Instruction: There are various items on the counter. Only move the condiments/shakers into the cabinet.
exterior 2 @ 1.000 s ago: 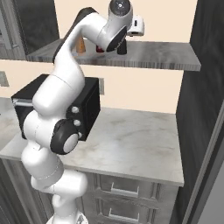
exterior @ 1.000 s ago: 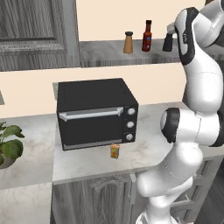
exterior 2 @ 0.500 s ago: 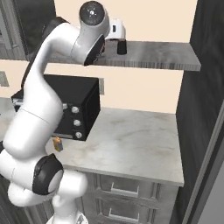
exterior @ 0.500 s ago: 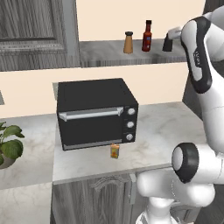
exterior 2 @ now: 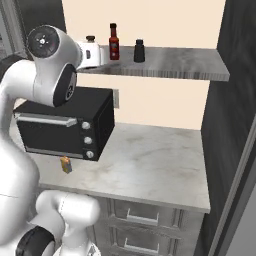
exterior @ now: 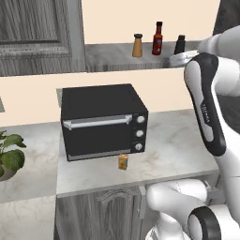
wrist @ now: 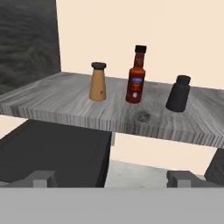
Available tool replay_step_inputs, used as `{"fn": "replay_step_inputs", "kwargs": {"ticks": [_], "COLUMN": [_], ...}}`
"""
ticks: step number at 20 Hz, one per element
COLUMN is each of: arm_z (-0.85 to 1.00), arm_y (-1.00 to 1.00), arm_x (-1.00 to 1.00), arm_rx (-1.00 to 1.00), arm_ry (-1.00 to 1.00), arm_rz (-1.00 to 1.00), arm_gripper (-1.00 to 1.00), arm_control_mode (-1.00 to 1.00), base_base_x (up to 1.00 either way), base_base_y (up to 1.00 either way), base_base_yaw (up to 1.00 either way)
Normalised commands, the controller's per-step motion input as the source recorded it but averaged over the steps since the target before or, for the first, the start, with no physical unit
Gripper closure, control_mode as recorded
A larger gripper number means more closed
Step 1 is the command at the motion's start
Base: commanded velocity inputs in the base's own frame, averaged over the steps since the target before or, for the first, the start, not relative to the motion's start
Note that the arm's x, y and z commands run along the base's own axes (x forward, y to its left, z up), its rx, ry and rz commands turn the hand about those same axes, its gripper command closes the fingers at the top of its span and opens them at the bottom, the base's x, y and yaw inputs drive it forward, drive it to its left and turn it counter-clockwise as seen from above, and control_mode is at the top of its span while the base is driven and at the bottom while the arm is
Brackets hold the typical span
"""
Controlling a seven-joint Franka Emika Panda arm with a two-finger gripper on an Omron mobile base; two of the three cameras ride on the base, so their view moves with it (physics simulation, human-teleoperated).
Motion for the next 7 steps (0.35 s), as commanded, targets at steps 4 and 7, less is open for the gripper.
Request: {"fn": "replay_step_inputs", "kwargs": {"ticks": [4, 7], "arm_z": [-0.27, -0.43], "arm_y": [0.25, 0.18], "arm_x": [-0.62, -0.33], "arm_rx": [-0.08, -0.10], "arm_ry": [0.20, 0.24], "arm_rz": [0.00, 0.00], "arm_gripper": [-1.00, -1.00], "arm_control_mode": [-1.00, -1.00], "base_base_x": [0.00, 0.00], "base_base_y": [0.00, 0.00], "base_base_yaw": [0.00, 0.00]}}
